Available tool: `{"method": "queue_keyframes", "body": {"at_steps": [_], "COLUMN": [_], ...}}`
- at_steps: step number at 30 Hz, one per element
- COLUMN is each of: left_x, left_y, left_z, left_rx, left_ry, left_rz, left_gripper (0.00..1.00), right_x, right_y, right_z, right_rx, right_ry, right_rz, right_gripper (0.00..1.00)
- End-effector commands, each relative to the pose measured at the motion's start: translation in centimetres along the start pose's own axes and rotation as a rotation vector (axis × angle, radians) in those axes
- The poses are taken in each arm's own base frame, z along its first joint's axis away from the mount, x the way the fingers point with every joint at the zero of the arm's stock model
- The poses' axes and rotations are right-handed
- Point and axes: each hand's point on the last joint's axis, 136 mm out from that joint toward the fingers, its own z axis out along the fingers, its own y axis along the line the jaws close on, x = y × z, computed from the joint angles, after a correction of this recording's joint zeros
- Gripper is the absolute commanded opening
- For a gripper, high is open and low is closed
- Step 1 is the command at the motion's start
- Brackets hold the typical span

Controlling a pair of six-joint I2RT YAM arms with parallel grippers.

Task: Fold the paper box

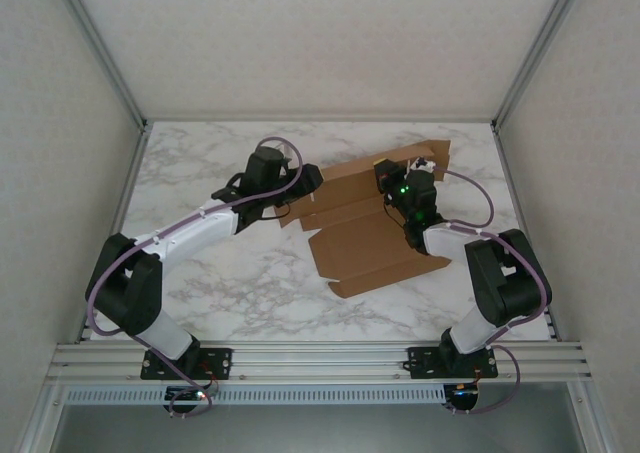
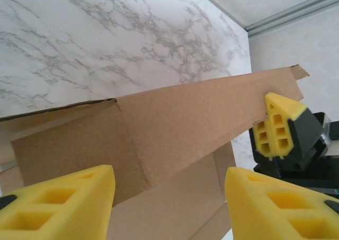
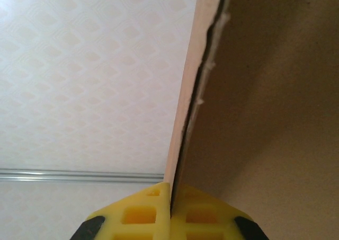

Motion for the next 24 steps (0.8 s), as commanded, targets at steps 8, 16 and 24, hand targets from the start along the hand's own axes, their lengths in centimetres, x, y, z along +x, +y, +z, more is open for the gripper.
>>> {"method": "queue_keyframes", "body": {"at_steps": [8,16,24], "left_x": [0.5,-0.8,-3.4], "left_y": [1.3,-1.5,-1.7], "left_z": [1.4,2.8,3.0], "left_rx": [0.006,0.149,0.195], "left_ry": [0.013,-0.013,-0.065], "left_rz": [-0.030,-0.036,-0.030], "left_gripper": [0.57,0.54,0.43], "right_x": [0.9,1.4,1.8], "right_y": [-1.1,-1.8,-2.4], "right_z": [0.6,0.7,0.1], "right_rx": [-0.014,-0.014,0.007], "right_ry": [0.033,0.048,0.052], "right_rz": [0.011,0.065,0.132], "right_gripper": [0.00,0.00,0.00]}}
